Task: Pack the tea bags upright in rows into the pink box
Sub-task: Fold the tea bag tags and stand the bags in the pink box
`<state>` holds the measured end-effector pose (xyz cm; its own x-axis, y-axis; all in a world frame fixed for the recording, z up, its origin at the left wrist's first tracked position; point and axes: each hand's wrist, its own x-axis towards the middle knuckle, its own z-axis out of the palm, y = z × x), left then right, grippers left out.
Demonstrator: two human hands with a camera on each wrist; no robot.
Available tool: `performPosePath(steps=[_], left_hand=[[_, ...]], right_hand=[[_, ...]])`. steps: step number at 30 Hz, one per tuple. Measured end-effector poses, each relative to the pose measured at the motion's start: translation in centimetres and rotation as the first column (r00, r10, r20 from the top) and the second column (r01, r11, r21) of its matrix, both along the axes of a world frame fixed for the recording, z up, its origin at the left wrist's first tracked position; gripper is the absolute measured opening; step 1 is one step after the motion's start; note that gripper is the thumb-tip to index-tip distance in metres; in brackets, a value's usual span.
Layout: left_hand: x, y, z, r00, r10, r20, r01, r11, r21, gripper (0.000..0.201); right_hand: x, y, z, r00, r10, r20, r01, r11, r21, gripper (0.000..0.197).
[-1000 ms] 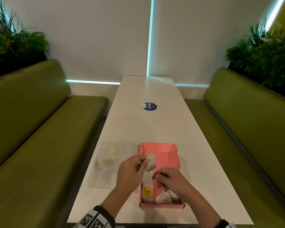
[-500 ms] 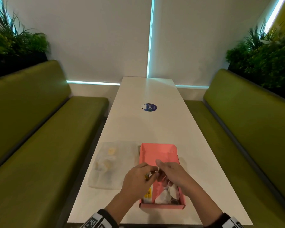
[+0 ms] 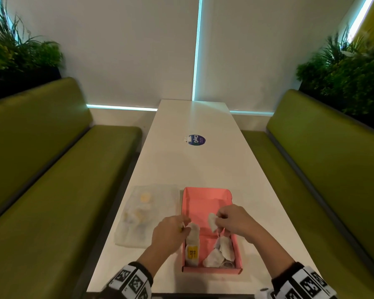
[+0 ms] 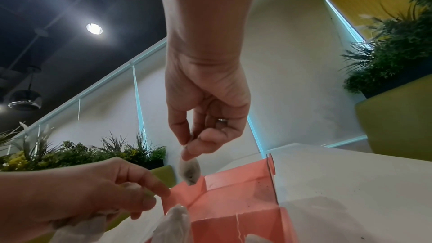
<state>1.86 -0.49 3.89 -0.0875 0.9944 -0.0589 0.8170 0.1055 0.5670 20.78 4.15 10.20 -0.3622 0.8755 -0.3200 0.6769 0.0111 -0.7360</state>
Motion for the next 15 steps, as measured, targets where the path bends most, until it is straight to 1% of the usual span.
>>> performPosePath(steps=[4, 7, 9, 12, 13, 15], left_hand=[[0.7, 0.5, -0.5, 0.988, -0.084, -0.132, 0.078, 0.996, -0.051, 0.044], [0.9, 0.9, -0.9, 0.969, -0.128, -0.210, 0.108, 0.989, -0.104, 0.045], [1.0, 0.9, -1.0, 0.967, -0.125, -0.222, 0.105, 0.989, -0.101, 0.037], [1.0, 0.7, -1.2, 0.978, -0.101, -0.185, 0.092, 0.994, -0.057, 0.028], [0.9, 0.6, -1.2, 0.980, -0.098, -0.175, 0.091, 0.995, -0.052, 0.027], [0.8, 0.4, -1.1, 0.980, -0.104, -0.170, 0.095, 0.994, -0.056, 0.027]], right_hand=[[0.0, 0.7, -0.5, 0.998, 0.026, 0.056, -0.028, 0.999, 0.027, 0.022], [-0.2, 1.4, -1.1, 0.968, 0.099, 0.232, -0.131, 0.983, 0.128, 0.028], [-0.4, 1.7, -1.5, 0.934, 0.121, 0.335, -0.190, 0.965, 0.181, 0.032], [-0.7, 2.0, -2.4, 0.919, 0.135, 0.371, -0.221, 0.955, 0.198, 0.034], [-0.9, 2.0, -2.7, 0.918, 0.140, 0.370, -0.227, 0.953, 0.202, 0.032], [-1.4, 2.0, -3.1, 0.922, 0.147, 0.359, -0.235, 0.948, 0.215, 0.021]])
